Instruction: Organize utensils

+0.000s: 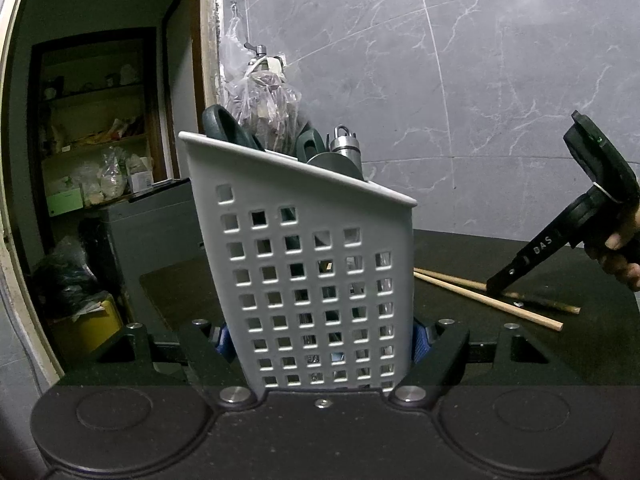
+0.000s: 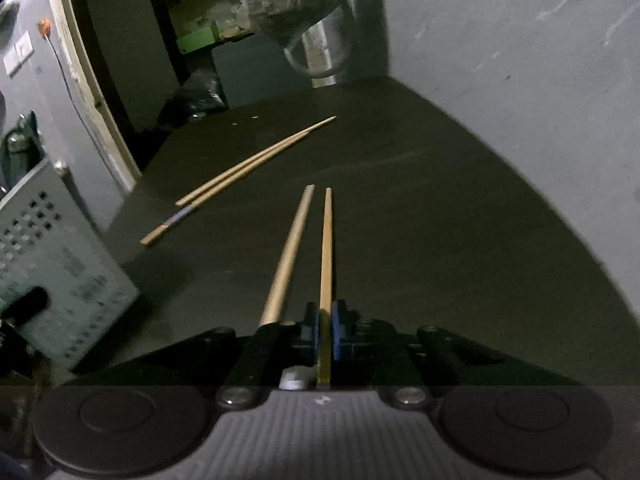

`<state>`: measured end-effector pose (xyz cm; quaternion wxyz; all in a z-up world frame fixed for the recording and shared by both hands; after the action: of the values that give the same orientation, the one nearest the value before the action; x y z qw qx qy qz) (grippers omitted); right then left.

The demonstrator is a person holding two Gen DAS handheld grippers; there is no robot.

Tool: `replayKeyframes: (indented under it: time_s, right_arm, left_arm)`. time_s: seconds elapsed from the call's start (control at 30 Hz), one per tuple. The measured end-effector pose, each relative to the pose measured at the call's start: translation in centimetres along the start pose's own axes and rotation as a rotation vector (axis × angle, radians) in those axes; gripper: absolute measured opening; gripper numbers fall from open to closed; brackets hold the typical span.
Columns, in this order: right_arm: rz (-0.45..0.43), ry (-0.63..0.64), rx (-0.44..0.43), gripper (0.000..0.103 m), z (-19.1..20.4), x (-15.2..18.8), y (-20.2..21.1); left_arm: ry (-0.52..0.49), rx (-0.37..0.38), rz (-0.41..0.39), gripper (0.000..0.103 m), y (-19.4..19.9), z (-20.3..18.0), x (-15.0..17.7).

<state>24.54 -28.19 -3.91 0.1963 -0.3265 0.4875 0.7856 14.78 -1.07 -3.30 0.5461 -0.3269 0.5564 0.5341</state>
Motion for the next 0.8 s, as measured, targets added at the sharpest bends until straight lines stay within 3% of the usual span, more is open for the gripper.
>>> replayKeyframes:
  time_s: [0.23,0.47,0.6,0.67,0.8]
  right_arm:
    - [0.003,-0.062,-0.047,0.008,0.4,-0.5,-0.9]
    - [0.033,-0.131,-0.136,0.019,1.5,0.1,-1.0]
    - [0.051,-0.063,-0.156,0.027,3.1,-0.5,-1.2]
    - [0.043,0.003,-0.118,0.042,3.6,-1.5,-1.7]
    - [0.052,0.116,-0.053,0.044,4.9,-3.7,-3.8]
  left_arm:
    - [0.001,0.000,0.000,0.078,0.0,0.0,0.0]
    - [0.003,-0.002,0.000,0.078,0.0,0.1,0.0]
    - [0.002,-0.004,0.000,0.078,0.0,0.1,0.0]
    - [0.003,-0.006,0.001,0.078,0.0,0.1,0.0]
    - [0.001,-0.011,0.005,0.078,0.1,0.0,-0.1]
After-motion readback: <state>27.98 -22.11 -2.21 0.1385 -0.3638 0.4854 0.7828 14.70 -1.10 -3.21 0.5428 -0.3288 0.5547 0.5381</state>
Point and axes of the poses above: each gripper's, at about its wrist camera, not at the fingertips, and y roughly against the way its jaws point, z to its left, x to its underside, the point moved 4 cm from there along -y, roughly the way its jaws point, and after that the axes turned 7 degrees about -x, right-handed, at the moved point
